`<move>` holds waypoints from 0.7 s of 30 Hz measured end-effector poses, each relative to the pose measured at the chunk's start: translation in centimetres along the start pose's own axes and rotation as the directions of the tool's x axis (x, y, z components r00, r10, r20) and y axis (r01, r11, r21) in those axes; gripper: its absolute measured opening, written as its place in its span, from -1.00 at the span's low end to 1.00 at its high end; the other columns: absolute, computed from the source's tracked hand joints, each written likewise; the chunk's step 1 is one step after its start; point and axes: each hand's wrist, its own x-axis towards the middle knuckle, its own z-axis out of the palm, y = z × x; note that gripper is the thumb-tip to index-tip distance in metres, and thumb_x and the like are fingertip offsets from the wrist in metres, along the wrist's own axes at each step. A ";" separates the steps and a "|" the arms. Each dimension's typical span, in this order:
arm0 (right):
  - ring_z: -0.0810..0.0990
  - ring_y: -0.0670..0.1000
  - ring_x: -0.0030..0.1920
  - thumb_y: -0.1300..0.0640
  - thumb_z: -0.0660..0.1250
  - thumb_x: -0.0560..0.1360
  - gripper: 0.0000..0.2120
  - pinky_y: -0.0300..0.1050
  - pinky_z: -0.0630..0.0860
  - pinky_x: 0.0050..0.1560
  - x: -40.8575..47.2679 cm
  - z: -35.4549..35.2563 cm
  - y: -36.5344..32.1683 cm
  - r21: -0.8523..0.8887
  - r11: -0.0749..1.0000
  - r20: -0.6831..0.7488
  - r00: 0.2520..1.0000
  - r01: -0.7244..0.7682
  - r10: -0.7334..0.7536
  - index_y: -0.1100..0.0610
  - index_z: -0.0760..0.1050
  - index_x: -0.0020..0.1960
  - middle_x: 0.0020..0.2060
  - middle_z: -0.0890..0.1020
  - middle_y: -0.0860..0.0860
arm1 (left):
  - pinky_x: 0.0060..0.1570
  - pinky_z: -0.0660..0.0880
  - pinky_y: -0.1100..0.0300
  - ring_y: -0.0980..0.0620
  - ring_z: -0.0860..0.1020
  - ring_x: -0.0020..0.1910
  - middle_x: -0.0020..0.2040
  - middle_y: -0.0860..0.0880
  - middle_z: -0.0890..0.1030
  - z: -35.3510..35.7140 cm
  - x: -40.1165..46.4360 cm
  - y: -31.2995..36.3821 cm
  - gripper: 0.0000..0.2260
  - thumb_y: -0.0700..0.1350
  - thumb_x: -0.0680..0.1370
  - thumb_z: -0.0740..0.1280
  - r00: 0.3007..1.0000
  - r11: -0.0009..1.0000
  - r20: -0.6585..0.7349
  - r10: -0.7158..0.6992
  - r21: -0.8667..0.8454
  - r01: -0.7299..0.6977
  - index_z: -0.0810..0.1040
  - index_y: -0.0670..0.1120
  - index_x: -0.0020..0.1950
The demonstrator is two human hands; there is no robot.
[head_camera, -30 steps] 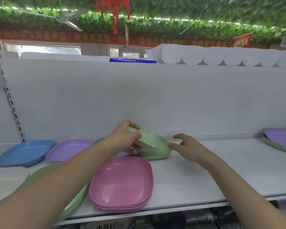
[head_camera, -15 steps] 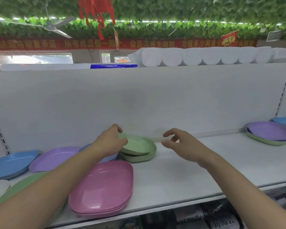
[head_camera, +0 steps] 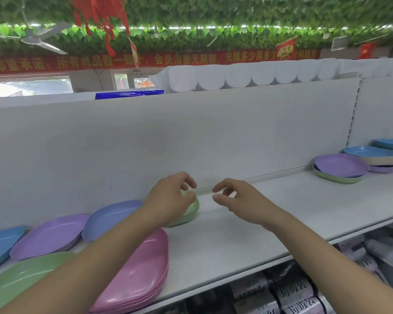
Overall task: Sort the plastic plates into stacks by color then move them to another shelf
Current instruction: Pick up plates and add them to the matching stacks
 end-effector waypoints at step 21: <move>0.60 -0.17 -0.01 0.01 0.42 0.55 -0.96 -0.10 0.54 0.14 -21.3 -35.3 21.2 -0.149 0.983 -0.367 0.929 -0.112 0.051 -0.08 0.66 -0.04 -0.04 0.65 -0.19 | 0.03 0.41 0.18 0.17 0.52 0.11 0.08 0.20 0.57 27.3 1.5 35.7 -0.88 0.00 0.55 0.34 0.880 0.900 0.189 0.436 -0.122 -0.419 0.56 0.18 0.06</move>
